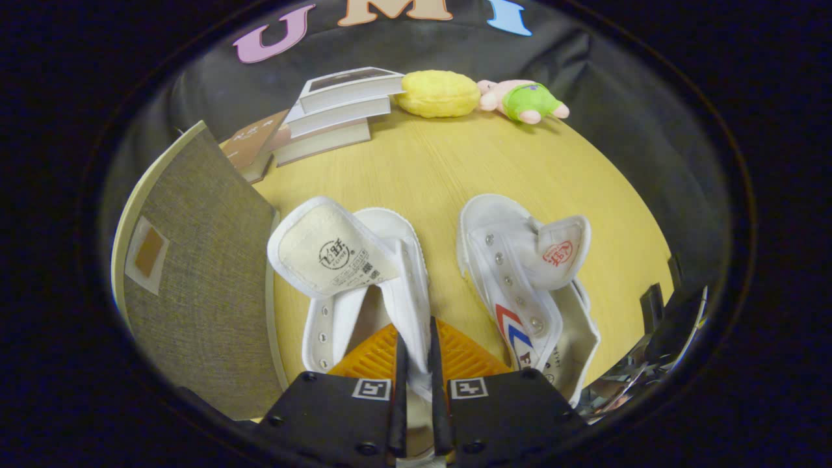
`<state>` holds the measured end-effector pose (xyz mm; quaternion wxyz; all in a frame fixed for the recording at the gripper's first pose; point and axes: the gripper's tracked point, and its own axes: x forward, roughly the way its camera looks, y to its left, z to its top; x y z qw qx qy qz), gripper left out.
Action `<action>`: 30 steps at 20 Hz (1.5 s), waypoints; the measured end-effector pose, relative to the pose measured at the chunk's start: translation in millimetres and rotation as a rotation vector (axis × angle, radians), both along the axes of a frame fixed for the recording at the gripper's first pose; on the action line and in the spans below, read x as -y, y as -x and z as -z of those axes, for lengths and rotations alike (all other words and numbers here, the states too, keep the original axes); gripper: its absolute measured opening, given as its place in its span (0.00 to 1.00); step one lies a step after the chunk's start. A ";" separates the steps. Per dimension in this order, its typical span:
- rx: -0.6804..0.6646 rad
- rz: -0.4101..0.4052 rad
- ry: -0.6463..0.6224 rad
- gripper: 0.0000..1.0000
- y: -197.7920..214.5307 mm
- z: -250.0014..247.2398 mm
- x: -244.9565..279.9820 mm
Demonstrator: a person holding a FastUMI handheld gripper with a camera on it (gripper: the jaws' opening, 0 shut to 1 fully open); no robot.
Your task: Open the storage box then place both shoes into the box .Put the left shoe in first, then the right shoe, with the right side of both shoes facing outward in a uniform manner.
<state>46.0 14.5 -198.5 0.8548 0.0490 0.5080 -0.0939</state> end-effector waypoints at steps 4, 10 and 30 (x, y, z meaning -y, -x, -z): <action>0.039 0.000 -0.055 0.11 -1.5 -2.9 -2.8; 0.028 0.030 -0.082 0.11 2.5 -23.3 5.0; 0.247 -0.029 -0.346 0.11 -47.8 -212.4 -176.9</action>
